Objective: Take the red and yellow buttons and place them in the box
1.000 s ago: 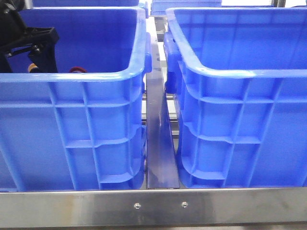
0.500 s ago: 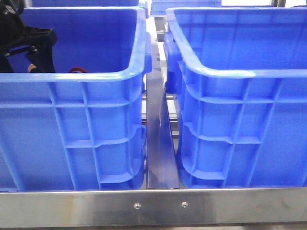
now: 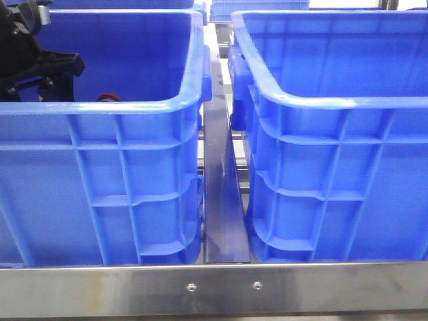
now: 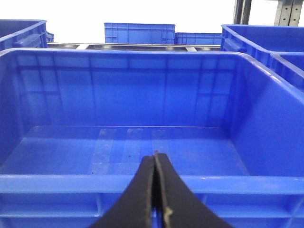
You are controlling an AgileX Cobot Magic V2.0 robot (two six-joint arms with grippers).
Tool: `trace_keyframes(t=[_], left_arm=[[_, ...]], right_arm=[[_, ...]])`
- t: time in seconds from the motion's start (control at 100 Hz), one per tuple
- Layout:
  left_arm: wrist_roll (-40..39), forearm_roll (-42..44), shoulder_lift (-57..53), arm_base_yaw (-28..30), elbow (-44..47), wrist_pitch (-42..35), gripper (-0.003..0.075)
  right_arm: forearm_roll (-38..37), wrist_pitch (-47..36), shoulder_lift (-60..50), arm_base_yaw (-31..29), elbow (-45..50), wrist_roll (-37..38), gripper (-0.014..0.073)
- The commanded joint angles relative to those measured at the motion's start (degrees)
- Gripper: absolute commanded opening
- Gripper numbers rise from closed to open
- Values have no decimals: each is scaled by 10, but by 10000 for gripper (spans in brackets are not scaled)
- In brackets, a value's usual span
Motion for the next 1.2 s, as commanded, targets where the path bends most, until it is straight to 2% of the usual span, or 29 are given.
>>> trace_keyframes(t=[0.0, 0.17, 0.26, 0.53, 0.92, 1.05, 1.19], left_arm=[[-4, -10, -27, -4, -19, -28, 385], [-4, -10, -27, -4, -19, -33, 130], [-4, -10, -28, -4, -19, -34, 65], [0, -16, -73, -4, -19, -22, 62], [255, -264, -227, -5, 85, -31, 62], [349, -371, -266, -5, 107, -4, 62], [474, -494, -282, -10, 109, 72, 62]], right_arm=[[-4, -43, -13, -2, 3, 0, -67], [-4, -43, -13, -2, 3, 0, -67], [-4, -43, -13, -2, 3, 0, -67], [-4, -43, -13, -2, 3, 0, -67], [-4, -43, -13, -2, 3, 0, -67], [-4, -43, -13, -2, 3, 0, -67], [-4, -43, -13, -2, 3, 0, -67]])
